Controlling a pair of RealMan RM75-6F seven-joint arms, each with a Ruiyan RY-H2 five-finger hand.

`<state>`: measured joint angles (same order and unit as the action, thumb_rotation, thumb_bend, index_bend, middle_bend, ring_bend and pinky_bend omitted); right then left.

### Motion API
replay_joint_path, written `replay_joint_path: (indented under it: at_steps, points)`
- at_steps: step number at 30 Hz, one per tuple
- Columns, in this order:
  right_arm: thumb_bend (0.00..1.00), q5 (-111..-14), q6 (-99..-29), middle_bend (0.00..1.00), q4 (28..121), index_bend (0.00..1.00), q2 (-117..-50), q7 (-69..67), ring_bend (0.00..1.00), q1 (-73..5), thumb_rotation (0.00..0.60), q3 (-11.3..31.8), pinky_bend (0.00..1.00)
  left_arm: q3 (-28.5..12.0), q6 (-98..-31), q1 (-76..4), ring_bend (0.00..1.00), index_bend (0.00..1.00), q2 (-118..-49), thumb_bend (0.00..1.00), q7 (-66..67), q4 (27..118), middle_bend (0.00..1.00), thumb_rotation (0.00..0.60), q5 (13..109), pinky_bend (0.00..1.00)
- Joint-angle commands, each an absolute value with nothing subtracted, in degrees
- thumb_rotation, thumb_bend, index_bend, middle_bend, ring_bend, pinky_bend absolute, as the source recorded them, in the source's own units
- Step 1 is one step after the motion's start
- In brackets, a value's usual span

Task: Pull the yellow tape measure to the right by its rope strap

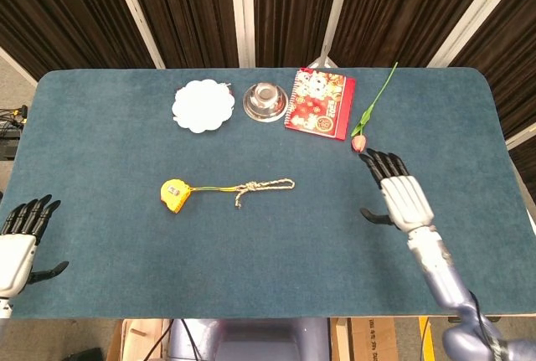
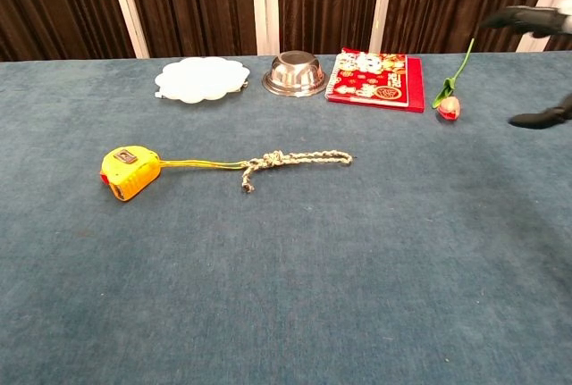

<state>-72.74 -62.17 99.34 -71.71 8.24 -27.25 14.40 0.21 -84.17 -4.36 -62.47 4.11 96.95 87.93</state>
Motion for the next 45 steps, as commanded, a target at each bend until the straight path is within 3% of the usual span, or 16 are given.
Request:
replay_joint_path:
  at_steps: [1, 6, 13, 28, 45]
  points:
    - [0.25, -69.2, -59.07, 0.01, 95.79, 0.12, -76.61, 11.57, 0.0, -31.8, 0.6, 16.75, 0.0, 0.31, -84.07, -4.49, 0.0, 0.0, -62.48, 0.0, 3.96, 96.89, 0.0, 0.6, 88.29, 0.0]
    - [0.25, -66.18, -57.19, 0.1, 91.63, 0.35, -82.8, 14.85, 0.0, -36.22, 0.6, 18.01, 0.0, 0.34, -83.68, -4.64, 0.0, 0.0, -62.49, 0.0, 3.13, 96.92, 0.0, 0.6, 88.18, 0.0]
    - [0.27, -62.97, -56.84, 0.16, 83.91, 0.47, -91.77, 17.31, 0.0, -39.98, 0.6, 17.87, 0.0, 0.23, -82.73, -4.93, 0.0, 0.0, -62.4, 0.0, 1.98, 96.56, 0.0, 0.6, 87.36, 0.0]
    - [0.3, -60.85, -54.63, 0.18, 70.55, 0.51, -103.49, 15.37, 0.0, -44.68, 0.6, 17.9, 0.0, 0.07, -81.58, -5.14, 0.0, 0.0, -62.06, 0.0, 0.25, 96.66, 0.0, 0.6, 85.93, 0.0]
    - [0.34, -60.21, -52.8, 0.19, 61.13, 0.54, -109.48, 11.05, 0.0, -47.11, 0.6, 19.04, 0.0, -0.11, -81.29, -4.87, 0.0, 0.0, -61.7, 0.0, -0.38, 97.13, 0.0, 0.6, 84.55, 0.0]
